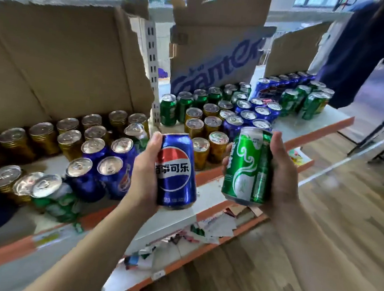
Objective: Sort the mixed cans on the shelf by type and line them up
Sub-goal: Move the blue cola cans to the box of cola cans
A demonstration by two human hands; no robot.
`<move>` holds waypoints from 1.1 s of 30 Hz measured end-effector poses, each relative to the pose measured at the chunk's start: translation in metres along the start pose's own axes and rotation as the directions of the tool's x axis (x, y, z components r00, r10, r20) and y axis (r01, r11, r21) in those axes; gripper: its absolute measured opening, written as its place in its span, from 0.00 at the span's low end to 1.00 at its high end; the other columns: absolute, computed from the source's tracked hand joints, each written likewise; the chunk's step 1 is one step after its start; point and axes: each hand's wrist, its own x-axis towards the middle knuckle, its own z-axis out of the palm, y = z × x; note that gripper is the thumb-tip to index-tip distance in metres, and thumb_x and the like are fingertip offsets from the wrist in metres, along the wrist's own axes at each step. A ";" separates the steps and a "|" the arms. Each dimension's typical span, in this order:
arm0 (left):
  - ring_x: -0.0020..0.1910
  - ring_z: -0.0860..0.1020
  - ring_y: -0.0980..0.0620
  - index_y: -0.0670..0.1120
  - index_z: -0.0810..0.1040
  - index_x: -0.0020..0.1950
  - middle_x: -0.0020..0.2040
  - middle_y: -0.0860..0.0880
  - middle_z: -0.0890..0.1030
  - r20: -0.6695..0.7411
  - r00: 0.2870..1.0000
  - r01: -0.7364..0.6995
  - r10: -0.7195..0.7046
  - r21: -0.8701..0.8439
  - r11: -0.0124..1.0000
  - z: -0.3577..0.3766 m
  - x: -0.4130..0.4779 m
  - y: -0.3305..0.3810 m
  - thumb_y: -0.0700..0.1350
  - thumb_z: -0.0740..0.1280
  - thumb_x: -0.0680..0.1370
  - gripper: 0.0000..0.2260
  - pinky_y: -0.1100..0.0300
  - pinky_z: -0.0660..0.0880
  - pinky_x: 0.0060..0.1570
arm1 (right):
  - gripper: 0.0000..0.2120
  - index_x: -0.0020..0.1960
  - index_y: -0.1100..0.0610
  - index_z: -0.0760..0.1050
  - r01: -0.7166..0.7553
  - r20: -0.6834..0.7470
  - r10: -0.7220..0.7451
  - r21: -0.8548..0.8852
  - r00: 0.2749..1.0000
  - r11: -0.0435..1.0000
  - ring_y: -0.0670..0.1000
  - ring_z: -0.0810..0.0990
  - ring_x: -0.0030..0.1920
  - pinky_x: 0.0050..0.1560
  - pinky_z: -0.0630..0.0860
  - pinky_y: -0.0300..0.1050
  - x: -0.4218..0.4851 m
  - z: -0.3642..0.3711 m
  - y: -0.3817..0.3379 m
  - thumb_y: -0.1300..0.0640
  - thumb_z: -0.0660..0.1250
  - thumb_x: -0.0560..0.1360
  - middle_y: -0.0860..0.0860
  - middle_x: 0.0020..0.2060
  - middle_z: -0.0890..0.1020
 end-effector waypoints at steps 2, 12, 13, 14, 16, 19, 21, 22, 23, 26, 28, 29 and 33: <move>0.34 0.83 0.47 0.47 0.86 0.39 0.38 0.44 0.84 -0.009 1.000 -0.019 0.019 0.014 1.000 0.018 0.000 -0.011 0.63 0.64 0.69 0.21 0.52 0.79 0.41 | 0.34 0.49 0.57 0.85 0.002 0.014 -0.002 0.004 1.000 1.000 0.58 0.83 0.41 0.44 0.81 0.51 -0.002 -0.017 -0.012 0.33 0.78 0.55 0.58 0.43 0.84; 0.34 0.83 0.48 0.52 0.87 0.36 0.37 0.46 0.85 -0.038 0.993 -0.105 0.110 0.119 0.987 0.050 0.014 -0.015 0.60 0.61 0.73 0.19 0.52 0.79 0.41 | 0.31 0.50 0.58 0.84 -0.017 0.001 0.017 -0.072 1.000 0.997 0.59 0.83 0.42 0.45 0.81 0.52 0.028 -0.047 -0.031 0.35 0.77 0.59 0.60 0.44 0.83; 0.34 0.83 0.48 0.49 0.87 0.38 0.37 0.45 0.85 -0.039 0.992 -0.115 0.121 0.124 0.986 0.049 0.018 -0.011 0.59 0.61 0.73 0.19 0.52 0.80 0.40 | 0.27 0.49 0.58 0.85 -0.020 -0.011 0.019 -0.079 1.000 0.997 0.60 0.82 0.42 0.46 0.80 0.52 0.034 -0.045 -0.031 0.36 0.74 0.63 0.60 0.44 0.83; 0.34 0.83 0.47 0.46 0.86 0.41 0.38 0.44 0.85 -0.046 0.990 -0.125 0.132 0.130 0.984 0.046 0.024 -0.009 0.59 0.62 0.73 0.20 0.54 0.80 0.37 | 0.23 0.48 0.57 0.85 -0.029 -0.018 0.027 -0.084 0.999 0.996 0.60 0.82 0.42 0.46 0.80 0.52 0.040 -0.043 -0.031 0.39 0.71 0.67 0.60 0.44 0.84; 0.33 0.83 0.47 0.44 0.82 0.45 0.37 0.44 0.84 -0.086 0.984 -0.142 0.156 0.146 0.979 0.039 0.036 -0.004 0.58 0.62 0.75 0.19 0.56 0.80 0.33 | 0.18 0.43 0.55 0.86 -0.055 -0.009 0.055 -0.084 0.998 0.995 0.57 0.83 0.40 0.44 0.81 0.49 0.054 -0.038 -0.030 0.43 0.65 0.72 0.58 0.41 0.84; 0.33 0.82 0.49 0.46 0.81 0.43 0.36 0.46 0.84 -0.152 0.967 -0.177 0.204 0.171 0.969 0.023 0.059 0.003 0.57 0.63 0.80 0.16 0.57 0.79 0.34 | 0.19 0.45 0.55 0.86 -0.080 0.023 0.083 -0.113 0.996 0.990 0.55 0.84 0.40 0.43 0.81 0.47 0.081 -0.027 -0.025 0.43 0.62 0.71 0.56 0.40 0.85; 0.35 0.82 0.48 0.49 0.84 0.41 0.38 0.46 0.84 -0.173 0.960 -0.191 0.221 0.177 0.966 0.014 0.075 0.010 0.57 0.62 0.80 0.17 0.55 0.80 0.37 | 0.22 0.53 0.59 0.83 -0.082 0.052 0.087 -0.099 0.995 0.992 0.57 0.83 0.41 0.42 0.82 0.48 0.101 -0.014 -0.021 0.43 0.65 0.71 0.58 0.43 0.84; 0.35 0.82 0.49 0.49 0.84 0.41 0.37 0.46 0.84 -0.190 0.955 -0.196 0.228 0.173 0.965 0.009 0.083 0.013 0.56 0.61 0.82 0.18 0.55 0.80 0.37 | 0.22 0.54 0.60 0.83 -0.083 0.070 0.090 -0.096 0.994 0.992 0.57 0.83 0.41 0.42 0.82 0.48 0.111 -0.008 -0.018 0.44 0.64 0.71 0.58 0.43 0.84; 0.34 0.82 0.50 0.48 0.84 0.41 0.36 0.47 0.84 -0.209 0.951 -0.196 0.228 0.165 0.967 0.004 0.090 0.018 0.55 0.60 0.82 0.18 0.56 0.80 0.36 | 0.21 0.52 0.59 0.84 -0.084 0.083 0.092 -0.098 0.992 0.992 0.57 0.83 0.41 0.42 0.82 0.49 0.121 -0.001 -0.016 0.44 0.63 0.72 0.58 0.43 0.84; 0.35 0.82 0.48 0.44 0.82 0.47 0.37 0.45 0.84 -0.226 0.949 -0.190 0.221 0.150 0.970 -0.011 0.112 0.029 0.59 0.63 0.78 0.19 0.53 0.80 0.39 | 0.26 0.56 0.63 0.80 -0.072 0.093 0.086 -0.149 0.992 0.986 0.64 0.79 0.49 0.54 0.77 0.62 0.149 0.015 -0.008 0.42 0.68 0.72 0.65 0.50 0.80; 0.36 0.82 0.47 0.43 0.82 0.48 0.37 0.44 0.84 -0.223 0.945 -0.207 0.239 0.160 0.965 -0.019 0.124 0.036 0.59 0.63 0.79 0.20 0.52 0.79 0.40 | 0.35 0.62 0.67 0.73 -0.035 0.123 0.060 -0.201 0.991 0.979 0.66 0.75 0.53 0.58 0.70 0.73 0.165 0.024 -0.002 0.40 0.71 0.69 0.69 0.55 0.75; 0.35 0.82 0.47 0.43 0.82 0.47 0.37 0.45 0.84 -0.224 0.943 -0.214 0.247 0.164 0.963 -0.022 0.130 0.039 0.57 0.62 0.81 0.19 0.53 0.79 0.38 | 0.33 0.62 0.67 0.72 -0.024 0.145 0.055 -0.213 0.988 0.977 0.66 0.74 0.53 0.58 0.68 0.75 0.172 0.028 0.001 0.41 0.70 0.70 0.68 0.55 0.74; 0.34 0.82 0.47 0.41 0.83 0.50 0.37 0.44 0.84 -0.238 0.939 -0.219 0.247 0.138 0.966 -0.033 0.146 0.051 0.54 0.60 0.83 0.19 0.56 0.79 0.35 | 0.22 0.62 0.61 0.74 0.015 0.122 0.024 -0.313 0.992 0.950 0.59 0.80 0.49 0.49 0.79 0.57 0.198 0.039 0.009 0.48 0.63 0.74 0.60 0.50 0.80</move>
